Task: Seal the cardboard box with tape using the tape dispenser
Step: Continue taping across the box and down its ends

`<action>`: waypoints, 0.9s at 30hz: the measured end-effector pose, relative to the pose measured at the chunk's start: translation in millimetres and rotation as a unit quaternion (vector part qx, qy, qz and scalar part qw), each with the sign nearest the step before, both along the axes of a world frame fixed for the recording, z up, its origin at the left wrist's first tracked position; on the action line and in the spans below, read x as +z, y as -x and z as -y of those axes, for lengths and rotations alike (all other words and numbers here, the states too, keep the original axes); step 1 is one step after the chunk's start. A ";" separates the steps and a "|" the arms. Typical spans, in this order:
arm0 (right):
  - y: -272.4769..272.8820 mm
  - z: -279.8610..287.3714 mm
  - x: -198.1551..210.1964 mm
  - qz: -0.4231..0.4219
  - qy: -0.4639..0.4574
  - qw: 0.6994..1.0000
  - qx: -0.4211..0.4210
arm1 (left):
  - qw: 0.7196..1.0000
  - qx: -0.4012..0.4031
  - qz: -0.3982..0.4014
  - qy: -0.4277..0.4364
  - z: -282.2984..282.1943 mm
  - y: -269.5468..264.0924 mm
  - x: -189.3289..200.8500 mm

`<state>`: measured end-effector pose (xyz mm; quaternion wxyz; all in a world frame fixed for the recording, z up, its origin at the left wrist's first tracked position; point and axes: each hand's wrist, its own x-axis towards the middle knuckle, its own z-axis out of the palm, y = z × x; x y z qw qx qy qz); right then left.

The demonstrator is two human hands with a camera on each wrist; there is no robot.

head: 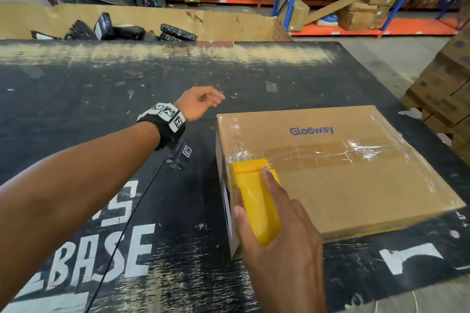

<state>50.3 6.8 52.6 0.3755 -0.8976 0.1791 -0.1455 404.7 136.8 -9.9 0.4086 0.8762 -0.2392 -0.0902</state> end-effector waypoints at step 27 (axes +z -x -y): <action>89.2 15.4 15.7 -0.124 0.054 0.990 0.036 | 0.948 -0.225 0.138 -0.176 33.1 116.2 -0.4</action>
